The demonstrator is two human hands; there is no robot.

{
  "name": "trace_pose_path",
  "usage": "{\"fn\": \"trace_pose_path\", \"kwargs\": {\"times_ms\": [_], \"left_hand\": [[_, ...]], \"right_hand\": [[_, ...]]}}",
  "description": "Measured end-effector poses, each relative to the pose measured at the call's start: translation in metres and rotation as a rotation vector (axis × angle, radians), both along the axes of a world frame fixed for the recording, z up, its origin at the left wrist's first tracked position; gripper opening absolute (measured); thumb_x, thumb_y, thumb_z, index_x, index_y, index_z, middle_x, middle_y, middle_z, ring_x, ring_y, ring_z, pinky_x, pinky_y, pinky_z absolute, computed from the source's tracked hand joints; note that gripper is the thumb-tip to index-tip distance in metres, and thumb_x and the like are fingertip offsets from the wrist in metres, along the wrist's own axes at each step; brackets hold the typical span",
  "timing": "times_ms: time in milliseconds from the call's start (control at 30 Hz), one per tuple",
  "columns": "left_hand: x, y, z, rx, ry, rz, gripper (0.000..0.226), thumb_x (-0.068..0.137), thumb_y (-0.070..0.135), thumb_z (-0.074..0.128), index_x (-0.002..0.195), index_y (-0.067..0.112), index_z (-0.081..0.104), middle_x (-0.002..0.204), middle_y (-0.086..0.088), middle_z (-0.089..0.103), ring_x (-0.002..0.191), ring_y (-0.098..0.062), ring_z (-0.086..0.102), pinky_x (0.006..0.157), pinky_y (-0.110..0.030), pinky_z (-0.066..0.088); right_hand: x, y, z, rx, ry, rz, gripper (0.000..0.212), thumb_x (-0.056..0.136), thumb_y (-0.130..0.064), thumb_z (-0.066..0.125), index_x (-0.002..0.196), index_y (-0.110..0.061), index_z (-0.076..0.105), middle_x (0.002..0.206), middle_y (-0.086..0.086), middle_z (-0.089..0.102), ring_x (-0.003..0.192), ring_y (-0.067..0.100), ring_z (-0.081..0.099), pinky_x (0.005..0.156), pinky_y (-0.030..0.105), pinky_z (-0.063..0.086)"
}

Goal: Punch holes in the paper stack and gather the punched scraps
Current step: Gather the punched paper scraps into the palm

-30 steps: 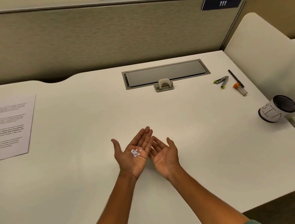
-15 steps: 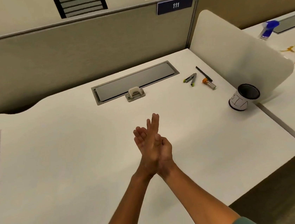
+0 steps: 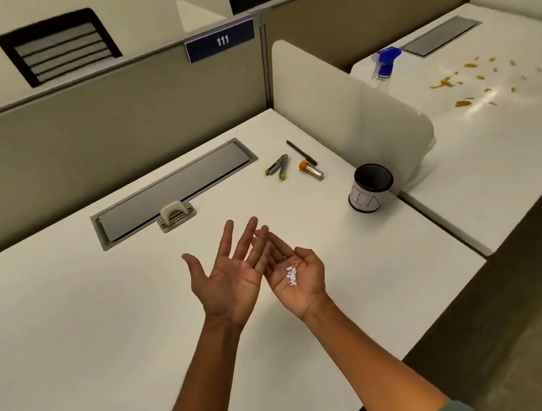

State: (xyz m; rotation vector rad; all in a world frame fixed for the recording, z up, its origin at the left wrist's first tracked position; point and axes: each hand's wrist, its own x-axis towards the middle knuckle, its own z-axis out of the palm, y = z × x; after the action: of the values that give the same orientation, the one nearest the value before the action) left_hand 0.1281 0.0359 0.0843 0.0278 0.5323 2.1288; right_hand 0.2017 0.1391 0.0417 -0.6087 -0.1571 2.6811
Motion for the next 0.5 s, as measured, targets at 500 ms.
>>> {"fn": "trace_pose_path", "kwargs": {"times_ms": [500], "left_hand": [[0.033, 0.132, -0.052, -0.216, -0.128, 0.08, 0.095, 0.082, 0.078, 0.047, 0.141, 0.004, 0.047, 0.139, -0.022, 0.057, 0.13, -0.04, 0.054, 0.114, -0.051, 0.035]], "right_hand": [[0.061, 0.239, 0.028, 0.105, 0.128, -0.264, 0.055, 0.09, -0.023, 0.03, 0.129, 0.006, 0.053, 0.137, 0.023, 0.054, 0.13, 0.038, 0.05, 0.106, 0.047, 0.041]]}}
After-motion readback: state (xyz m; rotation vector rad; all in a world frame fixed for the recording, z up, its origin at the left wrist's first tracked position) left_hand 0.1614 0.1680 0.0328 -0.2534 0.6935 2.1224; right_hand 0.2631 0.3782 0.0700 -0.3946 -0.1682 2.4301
